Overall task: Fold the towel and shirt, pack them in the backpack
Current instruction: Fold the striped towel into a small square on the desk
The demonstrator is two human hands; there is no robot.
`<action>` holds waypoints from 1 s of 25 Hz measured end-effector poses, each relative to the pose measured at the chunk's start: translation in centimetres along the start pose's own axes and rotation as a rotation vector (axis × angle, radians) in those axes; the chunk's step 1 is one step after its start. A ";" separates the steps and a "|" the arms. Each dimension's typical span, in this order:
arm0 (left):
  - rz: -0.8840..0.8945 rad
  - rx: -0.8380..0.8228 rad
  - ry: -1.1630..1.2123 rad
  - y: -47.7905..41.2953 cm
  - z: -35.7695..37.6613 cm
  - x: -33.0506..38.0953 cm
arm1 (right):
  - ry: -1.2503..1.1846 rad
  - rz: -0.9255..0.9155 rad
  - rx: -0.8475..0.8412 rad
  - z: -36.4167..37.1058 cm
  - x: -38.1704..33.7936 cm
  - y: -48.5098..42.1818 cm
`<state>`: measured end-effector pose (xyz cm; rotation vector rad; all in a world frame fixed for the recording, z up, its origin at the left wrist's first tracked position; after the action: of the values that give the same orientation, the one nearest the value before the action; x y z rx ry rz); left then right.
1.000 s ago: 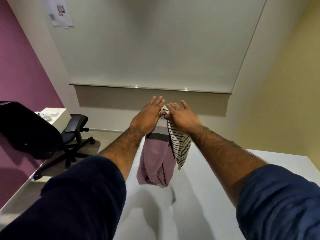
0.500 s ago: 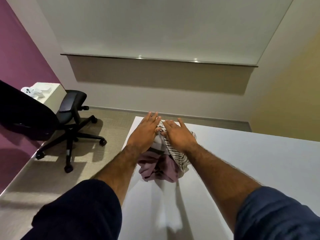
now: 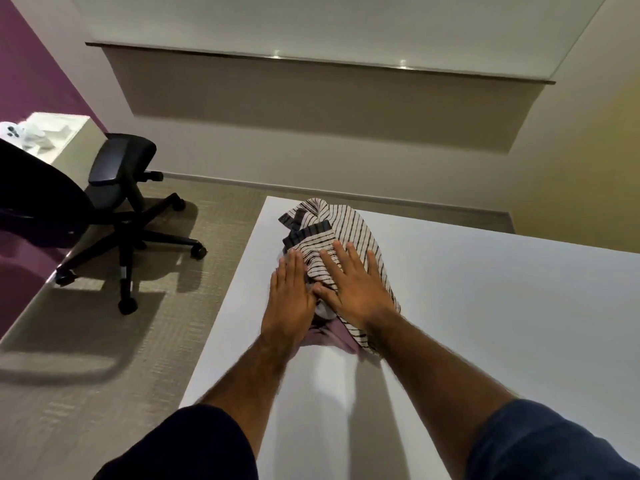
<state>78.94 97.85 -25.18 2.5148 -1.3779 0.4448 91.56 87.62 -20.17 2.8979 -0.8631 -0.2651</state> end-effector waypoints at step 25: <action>0.520 0.021 -0.601 -11.1 -9.2 1.1 | 0.058 -0.089 0.154 -4.2 5.5 -1.0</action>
<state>87.52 106.11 -16.95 2.3752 -2.2648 -0.2515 97.45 85.63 -16.96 3.0739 -0.7789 -0.1263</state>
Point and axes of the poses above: each hand's wrist, its own y-axis away from the middle knuckle, its own z-axis out of the palm, x = y × z, the point moved 2 cm from there along -y, towards the middle knuckle, and after that the axes turned 8 degrees about z, right-handed, at the moved point
